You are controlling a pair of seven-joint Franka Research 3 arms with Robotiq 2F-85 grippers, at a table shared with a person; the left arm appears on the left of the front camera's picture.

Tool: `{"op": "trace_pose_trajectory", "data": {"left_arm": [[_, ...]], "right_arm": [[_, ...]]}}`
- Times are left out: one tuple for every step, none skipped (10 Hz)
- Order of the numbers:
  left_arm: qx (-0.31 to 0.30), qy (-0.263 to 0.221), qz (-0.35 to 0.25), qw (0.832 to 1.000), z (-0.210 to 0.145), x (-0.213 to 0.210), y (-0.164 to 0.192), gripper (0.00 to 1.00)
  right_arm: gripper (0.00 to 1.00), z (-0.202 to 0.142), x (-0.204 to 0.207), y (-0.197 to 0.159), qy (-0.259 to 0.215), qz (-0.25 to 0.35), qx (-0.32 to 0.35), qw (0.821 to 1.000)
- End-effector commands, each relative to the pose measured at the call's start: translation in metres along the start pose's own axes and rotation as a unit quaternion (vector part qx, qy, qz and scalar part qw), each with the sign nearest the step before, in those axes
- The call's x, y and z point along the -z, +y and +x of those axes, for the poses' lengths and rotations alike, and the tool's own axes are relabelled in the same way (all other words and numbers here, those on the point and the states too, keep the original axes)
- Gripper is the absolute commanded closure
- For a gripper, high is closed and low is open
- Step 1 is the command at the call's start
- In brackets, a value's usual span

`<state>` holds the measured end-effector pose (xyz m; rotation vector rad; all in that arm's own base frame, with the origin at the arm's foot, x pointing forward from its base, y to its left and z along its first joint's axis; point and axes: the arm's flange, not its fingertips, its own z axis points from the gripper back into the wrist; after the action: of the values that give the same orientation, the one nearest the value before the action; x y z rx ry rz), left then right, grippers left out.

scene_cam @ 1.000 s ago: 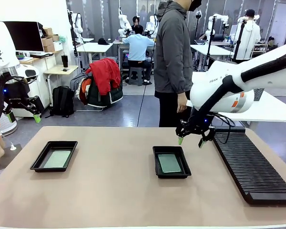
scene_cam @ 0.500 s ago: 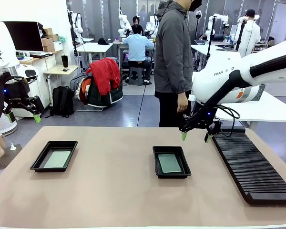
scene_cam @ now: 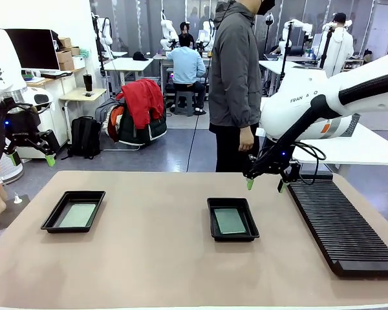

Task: Inspect and transfer BCBs to ESD trays.
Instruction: Pick up the Blank PCB from the PCB Rack and place it in the right ESD tray, then pick up the ESD tray and place it on the left side of the table.

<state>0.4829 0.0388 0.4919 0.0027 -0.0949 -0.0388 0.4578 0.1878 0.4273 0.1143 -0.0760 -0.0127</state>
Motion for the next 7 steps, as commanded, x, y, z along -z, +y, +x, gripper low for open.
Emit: {"op": "trace_pose_trajectory", "data": {"left_arm": [[0.003, -0.003, -0.002, 1.000, -0.0013, 0.0006, 0.0008, 0.00], [0.003, -0.003, -0.002, 1.000, -0.0013, 0.0006, 0.0008, 0.00], [0.003, -0.003, -0.002, 1.000, -0.0013, 0.0006, 0.0008, 0.00], [0.003, -0.003, -0.002, 1.000, -0.0013, 0.0006, 0.0008, 0.00], [0.003, -0.003, -0.002, 1.000, -0.0013, 0.0006, 0.0008, 0.00], [0.003, -0.003, -0.002, 1.000, -0.0013, 0.0006, 0.0008, 0.00], [0.003, -0.003, -0.002, 1.000, -0.0013, 0.0006, 0.0008, 0.00]], "right_arm": [[0.00, -0.0011, 0.0006, 0.0004, 0.001, 0.002, 0.002, 1.000], [0.00, -0.0011, 0.0006, 0.0004, 0.001, 0.002, 0.002, 1.000], [0.00, -0.0011, 0.0006, 0.0004, 0.001, 0.002, 0.002, 1.000], [0.00, -0.0011, 0.0006, 0.0004, 0.001, 0.002, 0.002, 1.000], [0.00, -0.0011, 0.0006, 0.0004, 0.001, 0.002, 0.002, 1.000], [0.00, -0.0011, 0.0006, 0.0004, 0.001, 0.002, 0.002, 1.000], [0.00, -0.0011, 0.0006, 0.0004, 0.001, 0.002, 0.002, 1.000]]}}
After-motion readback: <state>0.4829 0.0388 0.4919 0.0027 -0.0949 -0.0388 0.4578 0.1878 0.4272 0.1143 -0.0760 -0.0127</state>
